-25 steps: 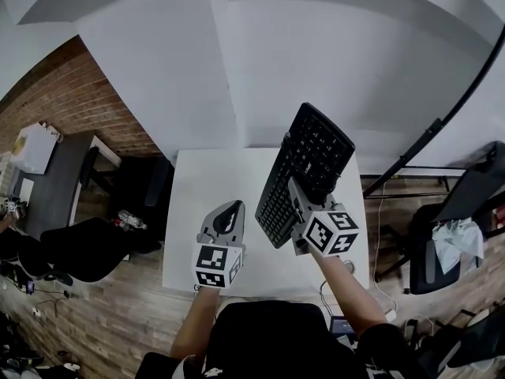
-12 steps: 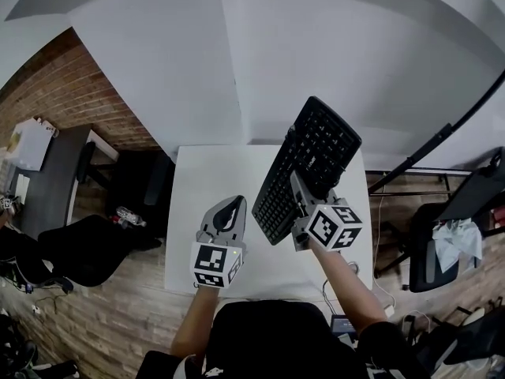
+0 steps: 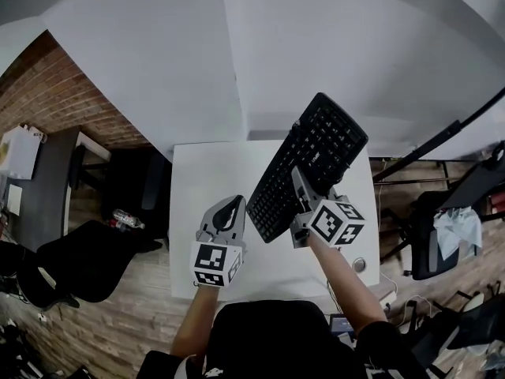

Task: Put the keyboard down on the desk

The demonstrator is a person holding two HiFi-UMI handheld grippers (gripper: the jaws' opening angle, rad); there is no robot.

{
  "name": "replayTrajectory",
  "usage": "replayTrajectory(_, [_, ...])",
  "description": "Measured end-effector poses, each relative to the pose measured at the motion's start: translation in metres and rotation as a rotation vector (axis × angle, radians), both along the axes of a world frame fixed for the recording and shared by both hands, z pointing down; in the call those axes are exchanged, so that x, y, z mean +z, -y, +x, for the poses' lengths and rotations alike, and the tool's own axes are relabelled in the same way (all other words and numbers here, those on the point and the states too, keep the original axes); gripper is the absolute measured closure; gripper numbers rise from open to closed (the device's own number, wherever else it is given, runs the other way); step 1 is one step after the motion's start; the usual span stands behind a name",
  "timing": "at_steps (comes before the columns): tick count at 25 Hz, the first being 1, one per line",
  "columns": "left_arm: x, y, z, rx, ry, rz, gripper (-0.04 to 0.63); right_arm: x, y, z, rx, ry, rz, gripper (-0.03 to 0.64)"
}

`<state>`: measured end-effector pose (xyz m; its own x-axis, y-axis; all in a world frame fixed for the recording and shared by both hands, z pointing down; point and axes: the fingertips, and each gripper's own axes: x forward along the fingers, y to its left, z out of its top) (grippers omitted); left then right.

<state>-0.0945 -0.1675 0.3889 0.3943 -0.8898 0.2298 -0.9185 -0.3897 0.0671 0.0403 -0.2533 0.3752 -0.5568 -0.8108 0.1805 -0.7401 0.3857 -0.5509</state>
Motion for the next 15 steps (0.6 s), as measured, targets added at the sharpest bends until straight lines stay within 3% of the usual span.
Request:
replayTrajectory(7, [0.025,0.016,-0.013,0.036,-0.002,-0.056,0.581,0.025,0.027,-0.003,0.062,0.05,-0.063,0.515])
replayTrajectory(15, [0.056,0.036,-0.032,0.005,0.005,-0.12,0.581,0.054,0.054,-0.002,0.166,0.158,-0.127,0.514])
